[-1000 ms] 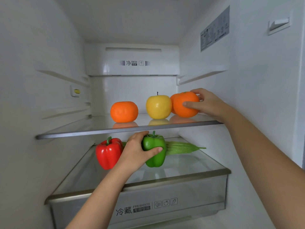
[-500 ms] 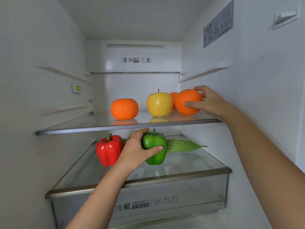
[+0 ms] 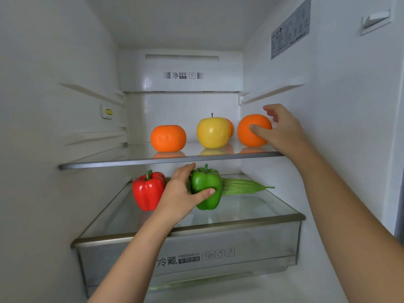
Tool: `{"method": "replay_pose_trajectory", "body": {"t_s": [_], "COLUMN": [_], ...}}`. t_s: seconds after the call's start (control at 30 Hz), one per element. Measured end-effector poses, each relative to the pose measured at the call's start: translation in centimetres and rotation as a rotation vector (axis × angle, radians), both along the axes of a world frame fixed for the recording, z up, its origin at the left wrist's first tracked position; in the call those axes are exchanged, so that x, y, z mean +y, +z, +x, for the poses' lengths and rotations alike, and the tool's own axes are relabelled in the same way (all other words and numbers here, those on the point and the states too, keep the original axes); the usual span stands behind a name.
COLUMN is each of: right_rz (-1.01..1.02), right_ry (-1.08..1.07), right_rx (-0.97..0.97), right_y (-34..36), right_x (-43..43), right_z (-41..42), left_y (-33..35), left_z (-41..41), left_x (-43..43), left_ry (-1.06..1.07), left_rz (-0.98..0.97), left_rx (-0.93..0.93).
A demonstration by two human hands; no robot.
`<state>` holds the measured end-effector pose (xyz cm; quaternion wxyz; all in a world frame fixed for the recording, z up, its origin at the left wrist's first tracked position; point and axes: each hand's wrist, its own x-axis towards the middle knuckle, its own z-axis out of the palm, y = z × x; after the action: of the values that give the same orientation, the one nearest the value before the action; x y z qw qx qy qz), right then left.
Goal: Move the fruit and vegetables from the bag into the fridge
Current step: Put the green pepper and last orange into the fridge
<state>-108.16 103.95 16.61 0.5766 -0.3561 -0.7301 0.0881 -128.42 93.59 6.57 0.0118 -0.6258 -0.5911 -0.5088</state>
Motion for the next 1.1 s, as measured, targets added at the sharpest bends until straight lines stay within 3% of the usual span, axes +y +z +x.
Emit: {"method": "replay_pose_trajectory", "body": {"t_s": [0.23, 0.47, 0.6, 0.9, 1.1], "right_rz": [0.237, 0.397, 0.359, 0.298, 0.277], "right_ry": [-0.082, -0.095, -0.134, -0.176, -0.193], "right_rx": [0.074, -0.02, -0.15, -0.379, -0.429], "right_y": [-2.6, -6.9, -10.5, -17.5, -19.3], "right_x": [-4.4, -9.6, -11.3, -15.8, -19.7], "right_z": [-1.0, -2.1, -2.5, -1.3, 1.0], "left_y": [-1.2, -2.8, -4.4, -9.9, -12.1], "left_z": [0.9, 1.9, 2.2, 3.7, 5.8], "left_x": [-2.3, -5.9, -7.4, -10.8, -14.8], "left_ry": [0.168, 0.306, 0.36, 0.28, 0.304], "left_rz": [0.116, 0.259, 0.272, 0.195, 0.176], "left_rx": [0.156, 0.386, 0.447, 0.381, 0.401]}}
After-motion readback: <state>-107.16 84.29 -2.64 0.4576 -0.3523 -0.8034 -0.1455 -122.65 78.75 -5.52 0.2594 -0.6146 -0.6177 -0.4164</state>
